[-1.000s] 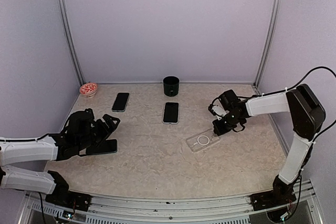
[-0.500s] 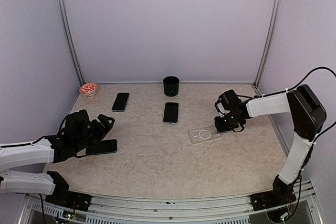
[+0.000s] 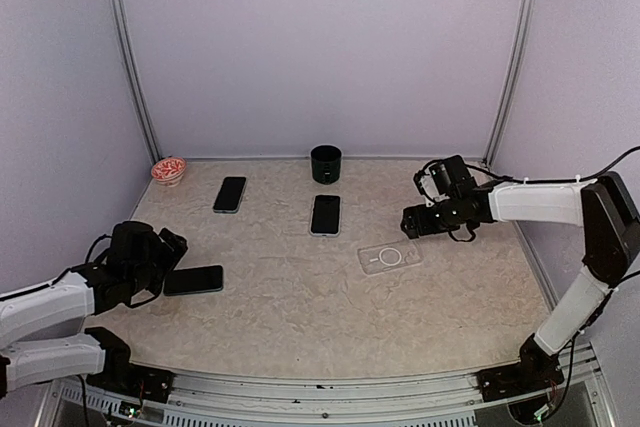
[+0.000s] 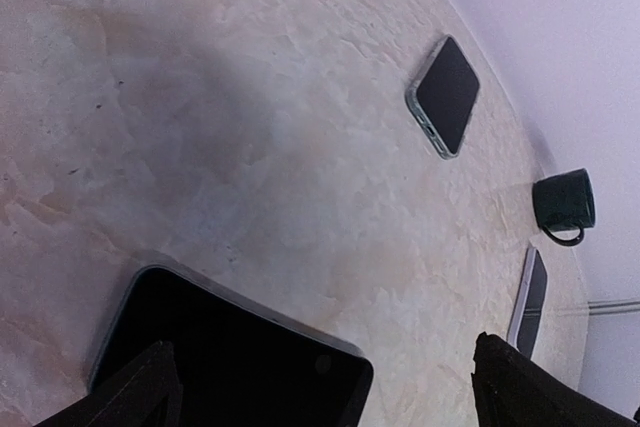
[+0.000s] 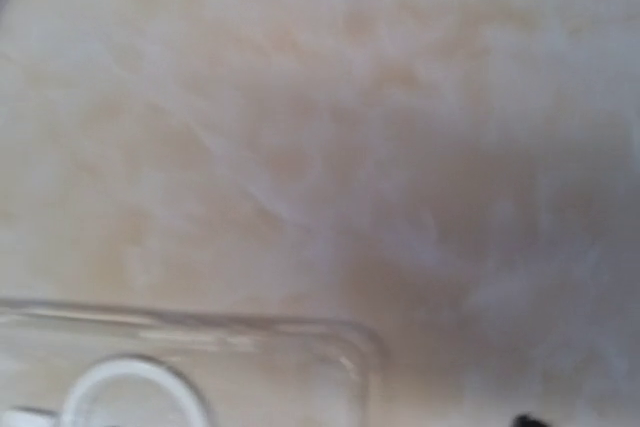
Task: Put the phone into the phone case
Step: Rotate the phone case at the center of the board, then move the phone to the center of the board.
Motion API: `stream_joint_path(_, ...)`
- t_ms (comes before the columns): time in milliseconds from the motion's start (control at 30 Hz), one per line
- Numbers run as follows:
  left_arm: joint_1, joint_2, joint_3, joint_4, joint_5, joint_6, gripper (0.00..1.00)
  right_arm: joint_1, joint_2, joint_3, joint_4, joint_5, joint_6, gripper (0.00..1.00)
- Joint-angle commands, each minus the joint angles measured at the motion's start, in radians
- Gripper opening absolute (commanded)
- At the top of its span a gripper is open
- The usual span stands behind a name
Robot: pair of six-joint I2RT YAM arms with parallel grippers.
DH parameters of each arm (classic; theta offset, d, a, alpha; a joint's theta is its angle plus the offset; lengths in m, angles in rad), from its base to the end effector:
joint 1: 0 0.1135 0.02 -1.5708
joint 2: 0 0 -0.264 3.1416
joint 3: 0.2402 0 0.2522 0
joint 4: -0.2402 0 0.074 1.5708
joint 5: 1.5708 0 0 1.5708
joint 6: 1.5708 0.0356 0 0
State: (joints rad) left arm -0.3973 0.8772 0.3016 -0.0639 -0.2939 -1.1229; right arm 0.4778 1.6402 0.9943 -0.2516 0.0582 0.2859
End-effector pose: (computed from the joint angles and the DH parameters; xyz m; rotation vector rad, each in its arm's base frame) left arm 0.1664 -0.0586 0.1690 -0.9437 2.0202 -0.5313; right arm 0.3014 0.1537 0.1917 -0.2128 2.4749 0.2568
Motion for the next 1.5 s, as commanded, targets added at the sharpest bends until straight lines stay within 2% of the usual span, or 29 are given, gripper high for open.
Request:
stream_joint_path(0, 0.051, -0.001, 0.000, -0.096, -0.043, 0.006, 0.99, 0.011, -0.070, 0.001, 0.051, -0.118, -0.025, 0.96)
stream_joint_path(67, 0.069, 0.013, -0.006, -0.085, -0.042, 0.021, 0.99, 0.012, -0.074, 0.017, 0.054, -0.174, -0.031, 1.00)
stream_joint_path(367, 0.099, 0.111, -0.013, -0.013, -0.047, 0.070, 0.99, 0.047, -0.090, 0.036, 0.113, -0.298, -0.011, 1.00)
stream_joint_path(767, 0.107, 0.245, -0.015, 0.079, 0.014, 0.123, 0.99, 0.171, 0.044, 0.144, 0.095, -0.365, -0.034, 1.00)
stream_joint_path(1133, 0.107, 0.315, -0.071, 0.197, 0.121, 0.132, 0.99, 0.220, 0.138, 0.219, 0.087, -0.408, -0.018, 1.00)
stream_joint_path(1267, 0.090, 0.329, -0.082, 0.223, 0.149, 0.114, 0.99, 0.238, 0.171, 0.234, 0.090, -0.430, -0.012, 1.00)
stream_joint_path(1467, -0.005, 0.314, -0.079, 0.212, 0.116, 0.066, 0.99, 0.246, 0.202, 0.237, 0.102, -0.440, -0.001, 0.99)
